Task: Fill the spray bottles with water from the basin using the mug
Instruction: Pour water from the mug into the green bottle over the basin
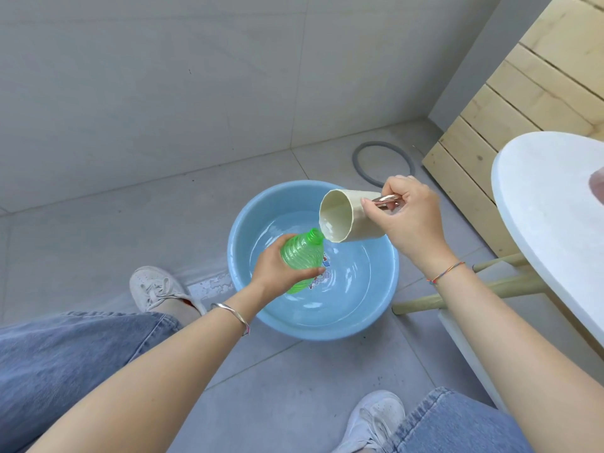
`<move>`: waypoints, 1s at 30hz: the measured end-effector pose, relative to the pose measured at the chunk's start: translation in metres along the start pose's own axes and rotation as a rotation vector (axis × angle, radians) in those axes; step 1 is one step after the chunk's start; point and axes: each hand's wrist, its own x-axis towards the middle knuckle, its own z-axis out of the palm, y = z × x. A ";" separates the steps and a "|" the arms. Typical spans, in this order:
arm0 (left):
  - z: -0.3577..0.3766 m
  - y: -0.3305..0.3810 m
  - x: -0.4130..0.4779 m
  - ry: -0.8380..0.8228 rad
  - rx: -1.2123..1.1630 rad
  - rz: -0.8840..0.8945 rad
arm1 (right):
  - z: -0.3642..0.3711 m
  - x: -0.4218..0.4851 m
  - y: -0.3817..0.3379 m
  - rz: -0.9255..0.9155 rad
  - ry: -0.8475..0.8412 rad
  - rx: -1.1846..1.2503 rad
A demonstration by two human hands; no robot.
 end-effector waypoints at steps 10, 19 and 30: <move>0.003 -0.003 0.000 0.001 0.009 -0.030 | -0.001 0.005 -0.005 -0.140 0.008 -0.131; 0.004 -0.009 0.001 0.002 0.016 -0.047 | -0.001 0.008 -0.012 -0.271 0.011 -0.209; 0.005 -0.009 0.000 -0.005 0.003 -0.061 | 0.005 0.008 -0.016 -0.442 0.024 -0.295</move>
